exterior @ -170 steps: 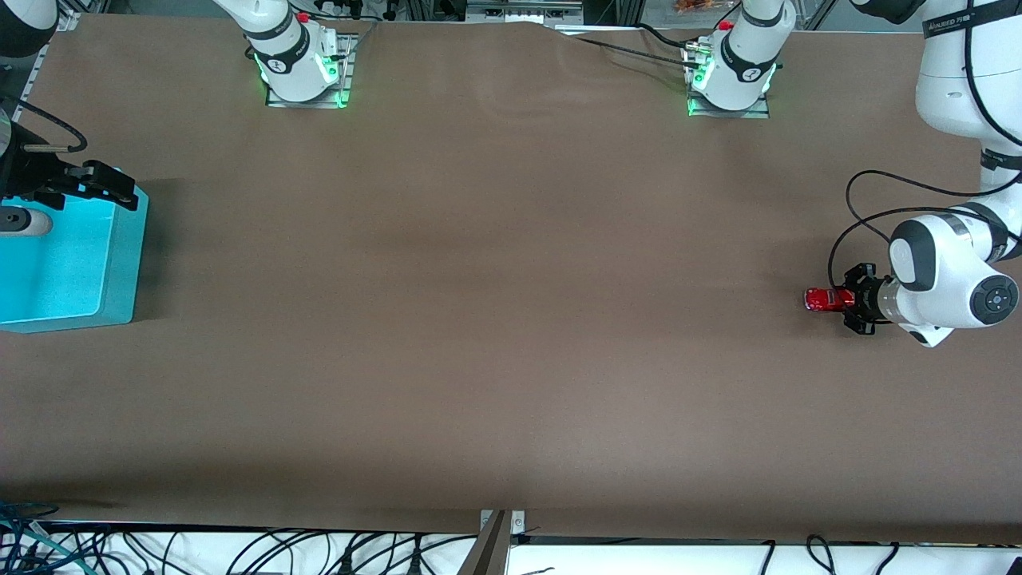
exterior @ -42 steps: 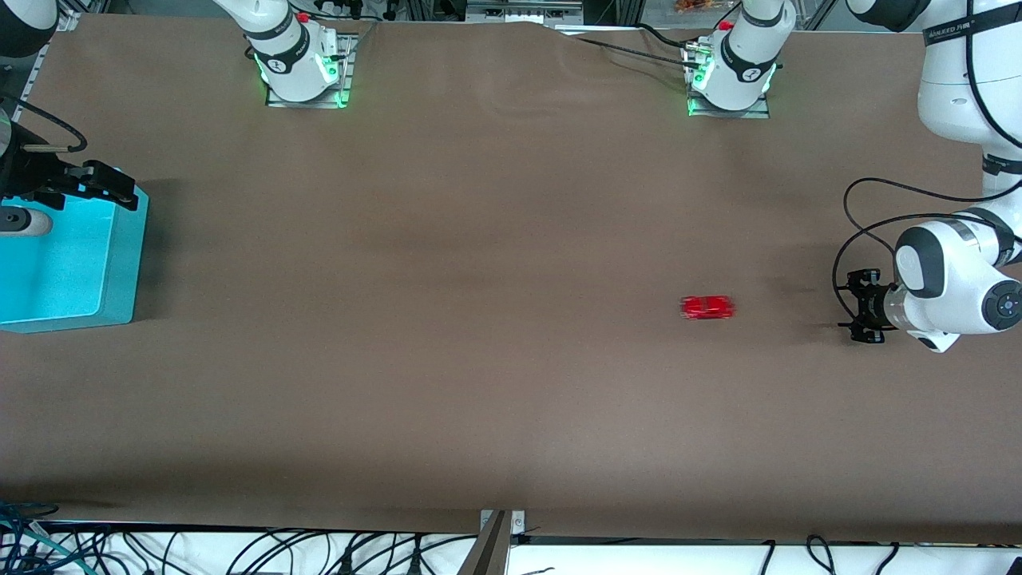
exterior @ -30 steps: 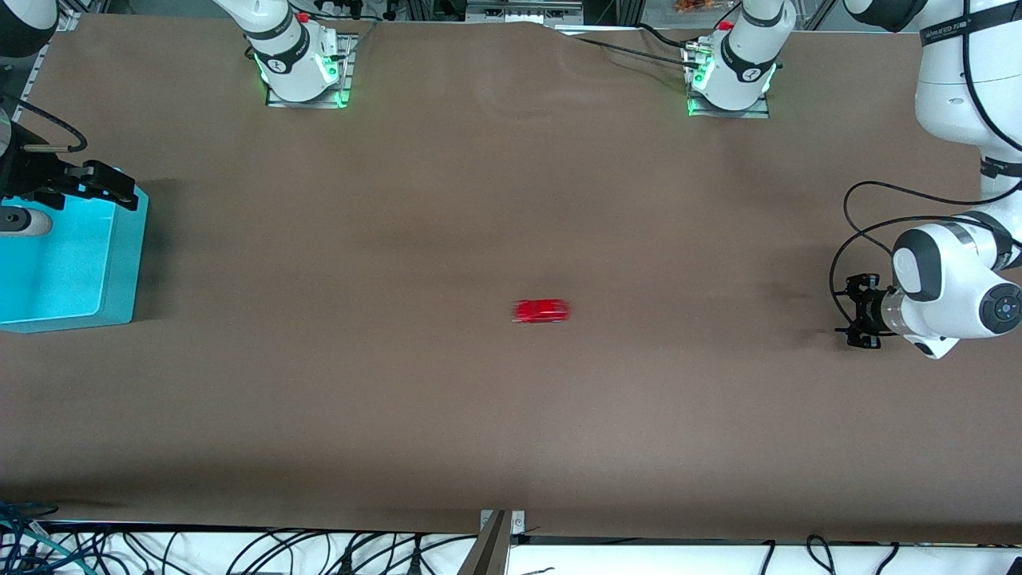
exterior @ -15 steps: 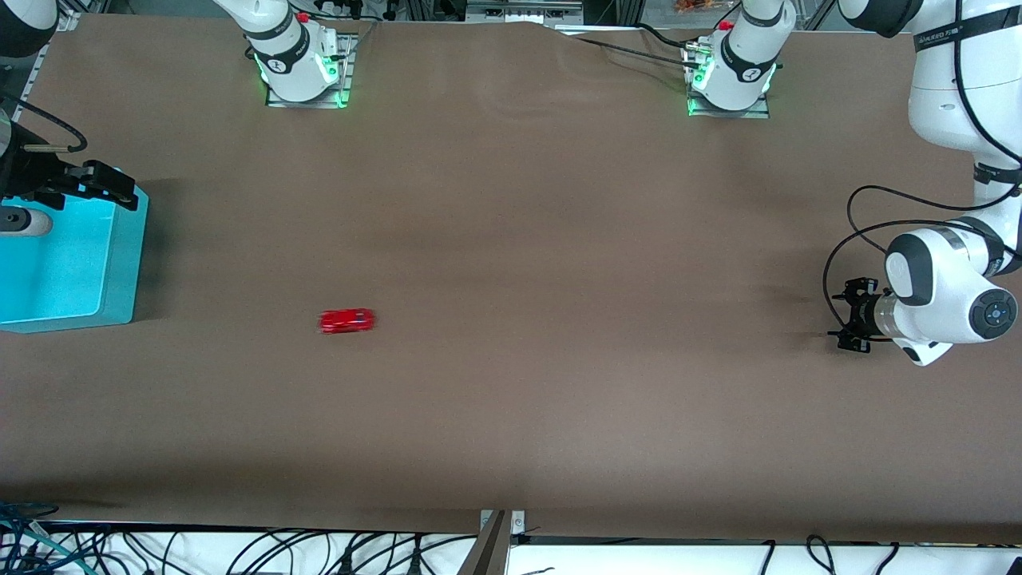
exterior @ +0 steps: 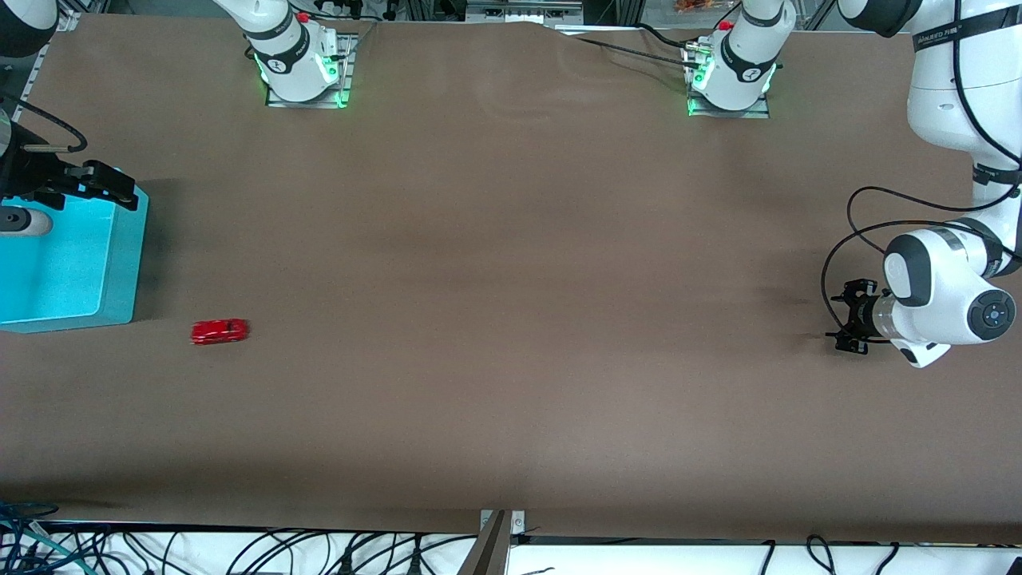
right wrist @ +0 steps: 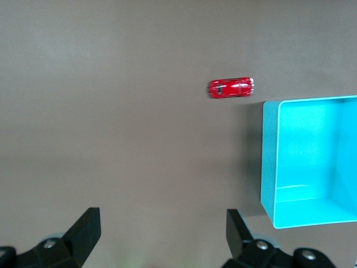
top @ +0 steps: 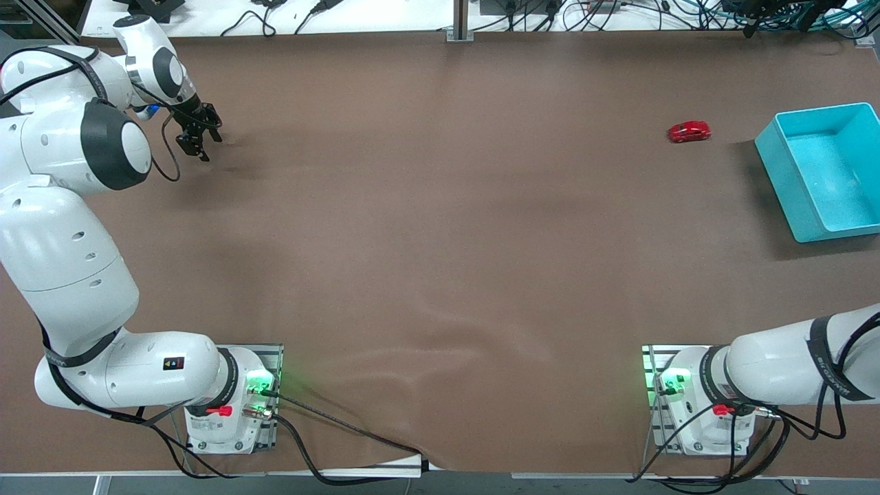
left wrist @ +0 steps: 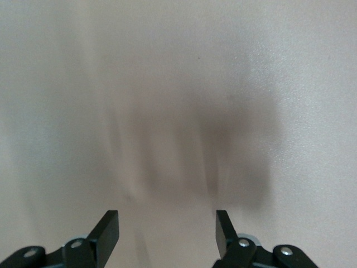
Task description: Wind red beetle toy and store in blue box
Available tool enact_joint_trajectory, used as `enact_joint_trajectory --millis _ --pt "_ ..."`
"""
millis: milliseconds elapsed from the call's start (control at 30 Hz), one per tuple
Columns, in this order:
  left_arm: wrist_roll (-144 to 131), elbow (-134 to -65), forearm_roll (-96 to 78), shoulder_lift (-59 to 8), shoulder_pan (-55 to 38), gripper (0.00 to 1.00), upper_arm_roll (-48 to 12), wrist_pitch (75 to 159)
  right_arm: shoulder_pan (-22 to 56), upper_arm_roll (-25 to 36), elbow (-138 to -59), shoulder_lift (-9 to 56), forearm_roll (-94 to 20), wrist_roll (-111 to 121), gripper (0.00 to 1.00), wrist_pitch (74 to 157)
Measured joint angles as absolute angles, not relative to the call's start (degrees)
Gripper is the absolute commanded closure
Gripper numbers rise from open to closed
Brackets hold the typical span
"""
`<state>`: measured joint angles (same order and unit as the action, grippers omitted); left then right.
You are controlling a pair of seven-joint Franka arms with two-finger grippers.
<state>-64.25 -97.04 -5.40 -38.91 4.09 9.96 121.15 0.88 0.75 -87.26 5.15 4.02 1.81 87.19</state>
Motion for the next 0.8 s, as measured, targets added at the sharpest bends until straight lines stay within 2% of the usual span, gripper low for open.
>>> enact_joint_trajectory --millis 100,167,233,267,800 --pt "-64.17 -96.86 -5.40 -38.91 4.09 0.22 9.96 121.16 0.88 0.75 -87.26 5.15 4.02 1.81 0.00 87.19" --pt "-64.14 -96.69 -5.40 -38.91 4.09 0.18 9.96 121.16 0.88 0.75 -87.26 5.15 4.02 1.82 0.00 87.19" --pt "-64.12 -96.51 -5.40 -38.90 4.09 0.09 9.96 121.16 0.88 0.75 -87.26 5.15 4.02 1.82 0.00 87.19" --pt "-64.11 -96.43 -5.40 -38.90 4.09 0.00 9.96 121.16 0.88 0.75 -87.26 5.15 4.02 1.82 0.00 87.19" --pt "-61.82 -89.18 -5.40 -38.90 4.05 0.00 9.05 121.26 0.89 0.73 -87.26 5.16 3.99 1.82 0.00 87.19"
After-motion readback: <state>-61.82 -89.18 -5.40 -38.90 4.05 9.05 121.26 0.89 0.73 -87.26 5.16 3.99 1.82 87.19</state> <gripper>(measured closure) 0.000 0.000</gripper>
